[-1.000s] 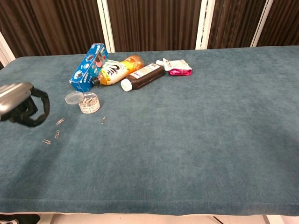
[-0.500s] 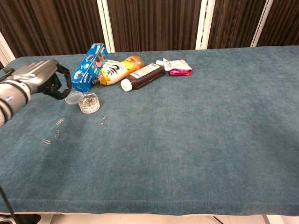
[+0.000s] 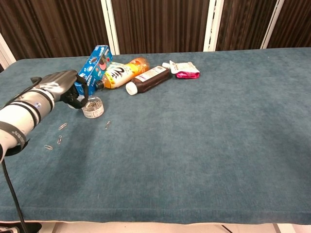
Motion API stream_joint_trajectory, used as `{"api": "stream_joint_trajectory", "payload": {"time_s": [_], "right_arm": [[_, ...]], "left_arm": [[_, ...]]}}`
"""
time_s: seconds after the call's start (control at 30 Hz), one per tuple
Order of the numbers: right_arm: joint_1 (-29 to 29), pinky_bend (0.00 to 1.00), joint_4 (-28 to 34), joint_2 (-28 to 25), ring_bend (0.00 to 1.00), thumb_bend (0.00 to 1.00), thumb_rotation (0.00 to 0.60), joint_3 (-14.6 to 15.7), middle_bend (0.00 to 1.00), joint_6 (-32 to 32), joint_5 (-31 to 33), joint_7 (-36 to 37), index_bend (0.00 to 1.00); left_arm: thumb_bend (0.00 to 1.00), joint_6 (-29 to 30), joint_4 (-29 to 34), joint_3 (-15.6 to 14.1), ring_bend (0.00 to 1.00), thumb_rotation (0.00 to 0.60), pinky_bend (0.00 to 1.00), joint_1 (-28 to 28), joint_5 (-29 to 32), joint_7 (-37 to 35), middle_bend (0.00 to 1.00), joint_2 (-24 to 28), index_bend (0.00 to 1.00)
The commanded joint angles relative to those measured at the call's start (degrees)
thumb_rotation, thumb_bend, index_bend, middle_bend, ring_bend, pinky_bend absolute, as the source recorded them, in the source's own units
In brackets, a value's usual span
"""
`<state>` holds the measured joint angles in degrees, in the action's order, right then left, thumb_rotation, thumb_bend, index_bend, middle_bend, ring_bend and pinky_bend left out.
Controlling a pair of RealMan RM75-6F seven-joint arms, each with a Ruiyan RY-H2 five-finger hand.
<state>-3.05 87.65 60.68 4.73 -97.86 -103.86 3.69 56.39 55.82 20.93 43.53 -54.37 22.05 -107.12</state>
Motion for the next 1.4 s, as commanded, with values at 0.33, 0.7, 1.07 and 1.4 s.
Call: {"api": "stream_joint_trajectory", "payload": {"time_s": [0.33,0.7,1.07,1.4], "right_arm": [[-0.31,0.13,-0.44,0.04,0.0,0.32,0.6,-0.01,0.0,-0.86,-0.4,0.8,0.0],[-0.48,0.13,-0.77,-0.05,0.0,0.32,0.6,0.04,0.0,-1.25,-0.6,1.5,0.0],[-0.72,0.13,-1.12,-0.08,0.0,0.32,0.6,0.08,0.0,-1.77,-0.87,1.82,0.0],[-0.55,0.13,-0.66,0.14,0.0,0.32,0.6,0.22,0.0,-1.03,-1.13,0.75,0.0]], "left_arm": [[0.42,-0.02,-1.33,-0.22,1.0,0.6,1.0,1.04,0.53,0.36,1.0,-1.55,0.6],[0.38,-0.16,0.12,-0.55,1.0,0.6,1.0,0.64,2.22,2.22,1.0,-0.63,0.24],[0.36,10.65,20.46,-5.32,1.0,0.6,1.0,-7.75,-3.57,2.52,1.0,10.84,0.36],[0.36,15.55,36.24,-14.78,1.0,0.6,1.0,-16.17,-8.09,3.96,1.0,20.27,0.41]]}}
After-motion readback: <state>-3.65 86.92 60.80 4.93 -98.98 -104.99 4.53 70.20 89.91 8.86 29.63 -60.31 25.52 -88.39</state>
